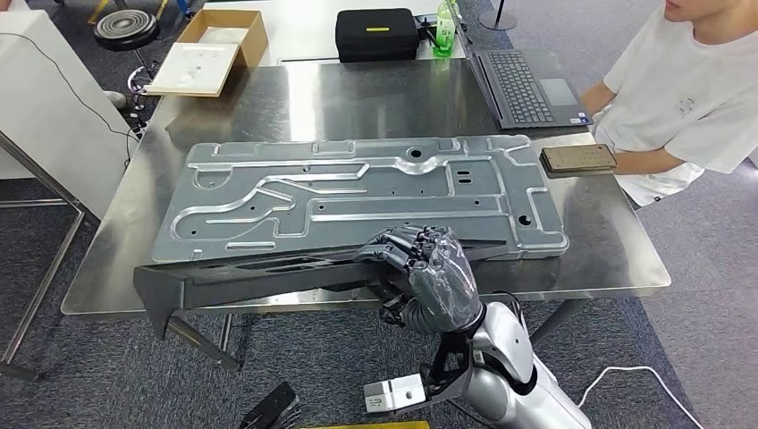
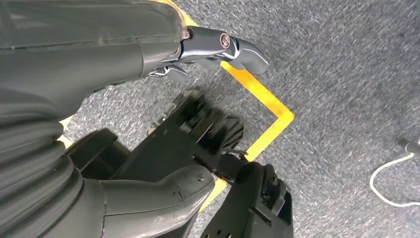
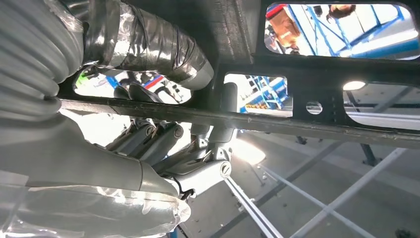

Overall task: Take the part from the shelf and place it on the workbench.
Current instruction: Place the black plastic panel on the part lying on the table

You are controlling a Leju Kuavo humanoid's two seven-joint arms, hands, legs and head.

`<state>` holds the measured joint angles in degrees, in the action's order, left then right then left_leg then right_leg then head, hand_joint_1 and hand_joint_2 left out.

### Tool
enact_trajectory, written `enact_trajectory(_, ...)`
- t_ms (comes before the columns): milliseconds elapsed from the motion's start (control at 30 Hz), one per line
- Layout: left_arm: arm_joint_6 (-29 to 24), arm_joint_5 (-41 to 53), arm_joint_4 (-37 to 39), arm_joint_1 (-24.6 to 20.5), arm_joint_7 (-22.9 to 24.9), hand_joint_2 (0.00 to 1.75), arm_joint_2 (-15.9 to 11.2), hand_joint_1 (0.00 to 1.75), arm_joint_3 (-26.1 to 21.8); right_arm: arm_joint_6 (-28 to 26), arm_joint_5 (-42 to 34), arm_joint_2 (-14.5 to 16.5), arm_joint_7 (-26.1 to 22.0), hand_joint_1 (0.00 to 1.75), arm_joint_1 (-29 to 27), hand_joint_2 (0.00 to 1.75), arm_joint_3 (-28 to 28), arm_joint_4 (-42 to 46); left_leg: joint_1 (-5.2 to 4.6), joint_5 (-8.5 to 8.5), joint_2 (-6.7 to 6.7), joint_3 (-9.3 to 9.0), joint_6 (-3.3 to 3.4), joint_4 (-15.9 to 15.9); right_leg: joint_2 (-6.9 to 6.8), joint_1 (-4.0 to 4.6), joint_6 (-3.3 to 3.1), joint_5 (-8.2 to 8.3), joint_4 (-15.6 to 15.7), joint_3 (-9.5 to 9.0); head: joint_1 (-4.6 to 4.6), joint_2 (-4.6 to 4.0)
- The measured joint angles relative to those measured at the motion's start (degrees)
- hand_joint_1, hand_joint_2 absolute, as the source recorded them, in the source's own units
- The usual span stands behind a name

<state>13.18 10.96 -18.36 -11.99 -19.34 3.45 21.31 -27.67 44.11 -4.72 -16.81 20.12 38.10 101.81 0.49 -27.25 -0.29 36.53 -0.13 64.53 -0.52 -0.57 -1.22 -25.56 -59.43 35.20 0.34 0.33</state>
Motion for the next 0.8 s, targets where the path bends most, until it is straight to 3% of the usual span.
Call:
enact_trajectory(67,-0.1,-0.2,0.0,0.0,-0.1,1.75,-0.1,0.00,0.0,0.4,-0.3,0.0,0.4,1.75,0.0,1.75,-0.2,0.0,-0.23,1.42,0.10,-2.35,0.52,-5.0,-0.02,0.16,0.49,-0.01,-0.1,0.09,0.01,0.00)
enact_trajectory(200,-1.0,-1.0,0.0,0.4,-0.6,1.75,-0.3,0.00,-0.2,7.1,-4.7,0.0,5.5,1.75,0.4,1.75,-1.0,-0.1,-0.21,1.89,-0.08,-2.76,1.68,-6.3,-0.08,0.08,1.70,-0.41,-0.6,0.32,0.02,0.00)
enact_trajectory(267,-1.3,-1.3,0.0,0.7,-1.2,1.75,-0.5,0.00,-0.6,10.4,-4.8,-0.3,8.6,1.75,1.5,1.75,-1.9,-0.4,-0.05,2.27,-0.07,-2.83,2.38,-6.8,0.13,-0.04,2.15,-3.14,-4.8,2.23,0.03,0.00)
enact_trajectory(333,-1.3,-1.3,0.0,1.1,-1.6,1.75,-0.7,0.00,-0.8,11.3,-1.9,-0.8,10.3,1.75,3.1,1.75,-3.1,-1.2,-0.20,2.34,-0.07,-2.64,2.70,-6.8,0.27,-0.10,2.40,-6.57,-11.9,5.60,0.02,0.00)
enact_trajectory(367,-1.3,-1.3,0.0,1.3,-1.6,1.75,-0.8,0.00,-0.8,11.4,-0.6,-1.0,10.7,1.75,3.8,1.75,-3.8,-1.7,-0.26,2.34,-0.09,-2.58,2.71,-6.7,0.28,-0.12,2.45,-7.30,-14.5,6.80,0.03,0.00)
enact_trajectory(400,-1.3,-1.3,0.0,1.5,-1.7,1.75,-0.8,0.00,-0.9,11.5,0.2,-1.2,11.0,1.75,4.4,1.75,-4.4,-2.2,-0.31,2.33,-0.14,-2.54,2.72,-6.6,0.28,-0.13,2.43,-6.99,-15.3,7.14,0.02,0.00)
enact_trajectory(433,-1.3,-1.2,0.0,1.6,-1.7,1.75,-0.9,0.00,-0.9,11.6,0.6,-1.4,11.2,1.75,5.0,1.75,-5.0,-2.6,-0.33,2.28,-0.23,-2.54,2.69,-6.5,0.29,-0.12,2.31,-5.63,-13.8,6.35,0.03,0.00)
enact_trajectory(500,-1.2,-1.2,0.0,1.7,-1.6,1.75,-0.9,0.00,-0.9,11.9,1.1,-1.5,11.4,1.75,5.9,1.75,-5.9,-3.2,-0.38,2.08,-0.42,-2.50,2.48,-6.2,0.40,-0.06,1.87,-1.97,-6.6,2.74,0.03,0.00)
enact_trajectory(567,-1.1,-1.1,0.0,1.7,-1.6,1.75,-0.9,0.00,-0.9,12.5,2.6,-1.6,11.7,1.75,6.9,1.75,-6.3,-3.6,-0.56,1.94,-0.51,-2.20,2.06,-5.8,0.55,0.17,1.47,-0.35,-1.2,0.31,0.01,0.00)
enact_trajectory(700,-0.7,-0.3,0.0,1.7,-1.6,1.75,-0.9,0.00,-0.9,14.4,7.8,-2.8,12.0,1.75,11.1,1.75,-7.2,-6.2,-0.66,1.66,-0.50,-1.63,1.10,-5.4,0.54,0.04,0.68,-0.08,0.0,0.12,0.01,0.00)
enact_trajectory(733,-0.8,-0.3,0.0,1.7,-1.6,1.75,-0.9,0.00,-0.9,15.2,9.4,-3.2,11.7,1.75,12.8,1.75,-7.5,-7.2,-0.64,0.75,-0.44,-1.06,0.84,-4.1,0.49,-0.11,0.38,0.06,0.2,0.05,0.01,0.00)
enact_trajectory(800,-0.9,-0.2,0.0,1.7,-1.7,1.75,-0.9,0.00,-0.9,16.6,12.5,-4.2,11.2,1.75,16.0,1.75,-7.6,-9.3,-0.44,-2.37,-0.30,1.60,0.39,1.8,0.38,-0.15,0.05,0.17,0.4,-0.04,0.00,0.00)
